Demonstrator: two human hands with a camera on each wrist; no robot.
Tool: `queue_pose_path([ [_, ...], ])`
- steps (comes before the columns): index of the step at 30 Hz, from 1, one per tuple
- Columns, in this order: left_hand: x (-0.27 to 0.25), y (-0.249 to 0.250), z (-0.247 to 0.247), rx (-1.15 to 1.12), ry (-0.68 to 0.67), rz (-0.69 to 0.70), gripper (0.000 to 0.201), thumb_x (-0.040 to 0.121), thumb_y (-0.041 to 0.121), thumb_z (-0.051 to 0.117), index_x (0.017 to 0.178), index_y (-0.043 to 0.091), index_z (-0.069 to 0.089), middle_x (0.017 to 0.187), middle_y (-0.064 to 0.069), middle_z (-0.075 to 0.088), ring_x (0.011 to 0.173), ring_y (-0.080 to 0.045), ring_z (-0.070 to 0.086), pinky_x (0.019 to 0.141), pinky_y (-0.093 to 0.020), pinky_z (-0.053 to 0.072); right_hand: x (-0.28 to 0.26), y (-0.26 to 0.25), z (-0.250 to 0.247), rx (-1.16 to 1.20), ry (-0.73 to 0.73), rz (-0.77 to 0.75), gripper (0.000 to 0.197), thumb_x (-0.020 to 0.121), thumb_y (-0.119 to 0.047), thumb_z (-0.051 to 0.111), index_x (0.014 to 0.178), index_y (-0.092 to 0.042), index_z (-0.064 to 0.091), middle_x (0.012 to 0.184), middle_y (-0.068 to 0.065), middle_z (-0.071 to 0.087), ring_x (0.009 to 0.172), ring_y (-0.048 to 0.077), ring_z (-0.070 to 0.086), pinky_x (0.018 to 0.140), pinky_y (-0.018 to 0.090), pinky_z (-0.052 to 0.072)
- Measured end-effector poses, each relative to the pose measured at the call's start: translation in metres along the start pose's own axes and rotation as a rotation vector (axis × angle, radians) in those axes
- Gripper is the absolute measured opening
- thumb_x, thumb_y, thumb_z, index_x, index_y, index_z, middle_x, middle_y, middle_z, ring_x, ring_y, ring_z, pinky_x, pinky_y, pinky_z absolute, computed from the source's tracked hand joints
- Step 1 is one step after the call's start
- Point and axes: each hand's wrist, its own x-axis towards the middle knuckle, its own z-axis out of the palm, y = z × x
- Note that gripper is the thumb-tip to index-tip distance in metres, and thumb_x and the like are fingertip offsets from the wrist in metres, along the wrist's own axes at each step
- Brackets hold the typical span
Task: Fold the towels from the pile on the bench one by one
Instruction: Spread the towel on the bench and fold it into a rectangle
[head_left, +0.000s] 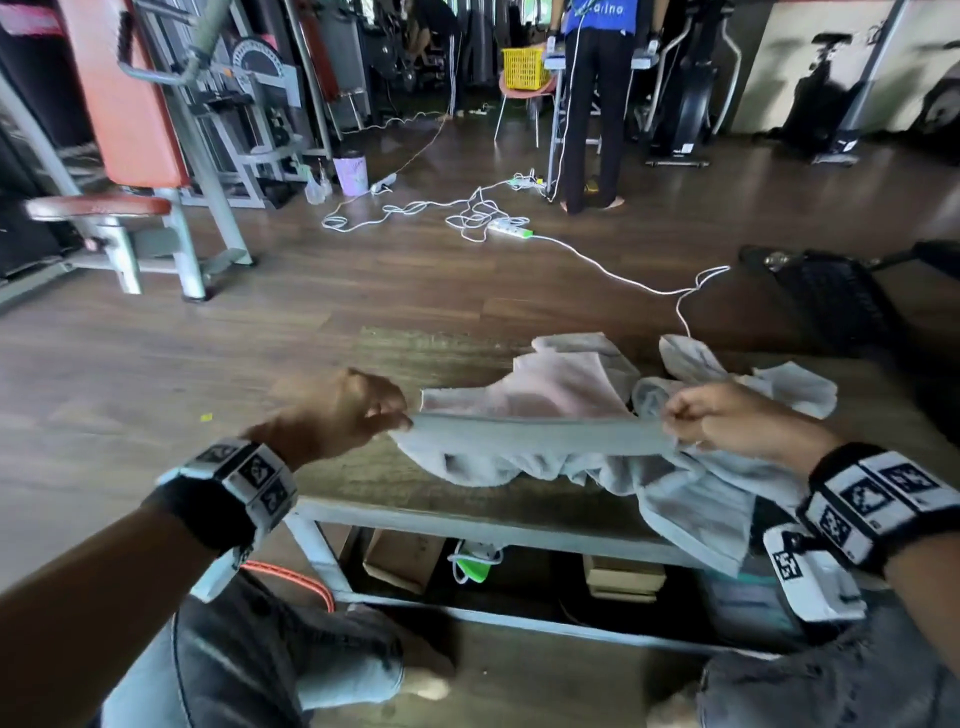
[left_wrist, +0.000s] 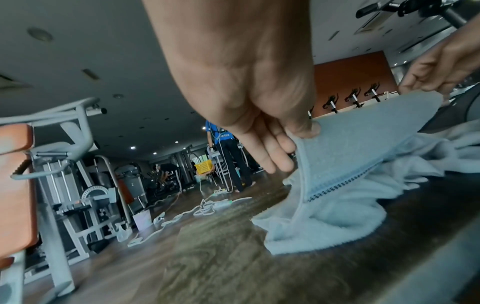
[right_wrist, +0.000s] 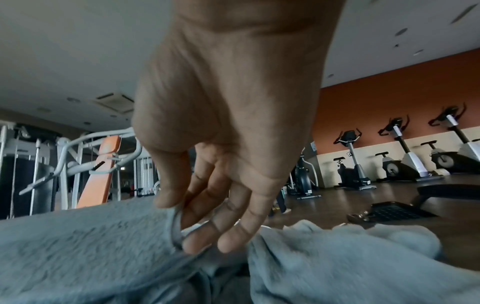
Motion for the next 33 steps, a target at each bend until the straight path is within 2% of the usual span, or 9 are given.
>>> queue_pose_path([
  [3, -0.01, -0.005, 0.02, -0.018, -0.122, -0.099, 0.007, 0.09, 0.019, 0.068, 0.087, 0.019, 0.073, 0.075, 0.024, 0.059, 0.065, 0.009, 0.059, 0.063, -0.019, 0.047, 0.002, 0.014, 0.013, -0.006, -0.043, 0.025, 0.001, 0.092, -0.011, 0.07, 0.091, -0.011, 0.07, 0.081, 0.007, 0.076, 0.074, 0.016, 0.068, 0.067, 0.028, 0.051],
  [6, -0.005, -0.016, 0.03, -0.011, -0.145, -0.148, 0.011, 0.093, 0.021, 0.062, 0.091, 0.015, 0.071, 0.083, 0.011, 0.066, 0.073, -0.008, 0.064, 0.07, -0.031, 0.052, 0.015, 0.016, 0.019, 0.01, 0.023, 0.001, 0.004, 0.092, -0.01, 0.069, 0.092, -0.013, 0.07, 0.08, 0.006, 0.075, 0.064, 0.011, 0.066, 0.061, 0.025, 0.05],
  [11, 0.022, -0.032, 0.039, -0.032, -0.065, -0.226, 0.016, 0.096, 0.009, 0.057, 0.093, 0.005, 0.072, 0.09, -0.005, 0.072, 0.074, -0.014, 0.063, 0.069, -0.025, 0.05, 0.061, 0.008, 0.018, -0.06, 0.178, -0.073, 0.014, 0.092, -0.014, 0.068, 0.084, -0.025, 0.07, 0.082, -0.005, 0.074, 0.081, 0.013, 0.069, 0.076, 0.028, 0.053],
  [15, 0.056, -0.061, 0.047, -0.048, 0.018, -0.298, 0.016, 0.093, 0.007, 0.058, 0.09, 0.004, 0.074, 0.087, -0.011, 0.074, 0.072, -0.023, 0.067, 0.07, -0.035, 0.055, 0.119, -0.001, 0.015, -0.106, 0.288, -0.059, 0.012, 0.089, -0.014, 0.066, 0.08, -0.022, 0.071, 0.083, -0.004, 0.073, 0.085, 0.017, 0.068, 0.083, 0.038, 0.056],
  [20, 0.093, -0.098, 0.059, -0.072, 0.059, -0.431, 0.029, 0.081, 0.046, 0.046, 0.078, 0.029, 0.069, 0.083, -0.001, 0.073, 0.074, -0.022, 0.067, 0.071, -0.039, 0.056, 0.18, -0.005, 0.018, -0.161, 0.361, -0.015, 0.01, 0.086, -0.015, 0.065, 0.079, -0.018, 0.072, 0.082, -0.004, 0.072, 0.085, 0.018, 0.066, 0.075, 0.027, 0.047],
  [22, 0.106, -0.11, 0.071, -0.07, 0.041, -0.488, 0.022, 0.084, 0.044, 0.049, 0.078, 0.032, 0.066, 0.088, 0.001, 0.072, 0.078, -0.021, 0.065, 0.074, -0.038, 0.056, 0.203, -0.002, 0.023, -0.18, 0.336, 0.005, 0.01, 0.086, -0.016, 0.065, 0.08, -0.017, 0.073, 0.085, -0.003, 0.072, 0.087, 0.019, 0.066, 0.077, 0.028, 0.049],
  [25, 0.118, -0.121, 0.097, -0.072, -0.014, -0.52, 0.013, 0.091, 0.024, 0.059, 0.086, 0.022, 0.071, 0.095, 0.0, 0.069, 0.085, -0.02, 0.064, 0.078, -0.032, 0.052, 0.222, 0.007, 0.035, -0.213, 0.286, 0.017, 0.01, 0.09, -0.016, 0.065, 0.084, -0.014, 0.074, 0.088, -0.001, 0.071, 0.086, 0.017, 0.063, 0.074, 0.025, 0.043],
  [27, 0.117, -0.124, 0.114, -0.093, -0.037, -0.548, 0.008, 0.089, 0.027, 0.063, 0.084, 0.023, 0.068, 0.094, 0.003, 0.067, 0.087, -0.017, 0.064, 0.078, -0.031, 0.052, 0.226, 0.016, 0.044, -0.214, 0.283, -0.005, 0.012, 0.091, -0.018, 0.067, 0.084, -0.012, 0.074, 0.085, 0.001, 0.071, 0.083, 0.019, 0.063, 0.071, 0.024, 0.04],
  [33, 0.115, -0.117, 0.124, -0.062, -0.035, -0.479, 0.01, 0.089, 0.026, 0.068, 0.095, 0.017, 0.067, 0.091, 0.004, 0.064, 0.079, -0.011, 0.06, 0.059, -0.014, 0.038, 0.222, 0.033, 0.05, -0.116, 0.379, -0.069, 0.005, 0.087, -0.023, 0.075, 0.085, -0.019, 0.074, 0.082, -0.004, 0.073, 0.079, 0.013, 0.067, 0.069, 0.024, 0.044],
])
